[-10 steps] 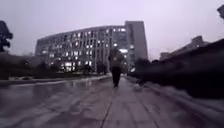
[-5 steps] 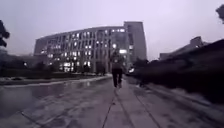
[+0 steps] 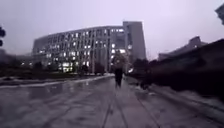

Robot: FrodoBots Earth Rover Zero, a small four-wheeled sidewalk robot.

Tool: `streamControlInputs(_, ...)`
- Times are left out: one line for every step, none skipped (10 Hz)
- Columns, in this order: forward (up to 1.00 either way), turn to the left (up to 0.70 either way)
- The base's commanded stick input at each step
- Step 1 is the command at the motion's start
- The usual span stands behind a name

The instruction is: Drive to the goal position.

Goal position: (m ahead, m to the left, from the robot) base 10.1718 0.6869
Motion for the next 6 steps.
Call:
streamControlInputs(1.0, 0.0)
streamControlInputs(1.0, 0.0)
streamControlInputs(1.0, 0.0)
streamControlInputs(1.0, 0.0)
streamControlInputs(1.0, 0.0)
streamControlInputs(1.0, 0.0)
